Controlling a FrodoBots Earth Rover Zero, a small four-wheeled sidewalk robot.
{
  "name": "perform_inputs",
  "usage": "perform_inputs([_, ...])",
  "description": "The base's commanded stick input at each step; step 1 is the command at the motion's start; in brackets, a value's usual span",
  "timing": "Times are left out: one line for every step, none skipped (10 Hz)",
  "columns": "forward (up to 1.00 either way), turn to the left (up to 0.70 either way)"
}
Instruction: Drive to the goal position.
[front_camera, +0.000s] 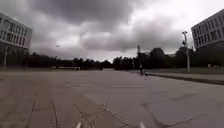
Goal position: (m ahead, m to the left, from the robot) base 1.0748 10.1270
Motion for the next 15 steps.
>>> perform_inputs([0.5,0.01])
perform_inputs([0.5,0.01])
perform_inputs([0.5,0.01])
perform_inputs([0.5,0.01])
perform_inputs([0.5,0.01])
perform_inputs([0.5,0.01])
perform_inputs([0.5,0.01])
perform_inputs([0.5,0.01])
perform_inputs([0.5,0.01])
perform_inputs([0.5,0.01])
perform_inputs([0.5,0.01])
perform_inputs([0.5,0.01])
perform_inputs([0.5,0.01])
perform_inputs([0.5,0.01])
perform_inputs([0.5,0.01])
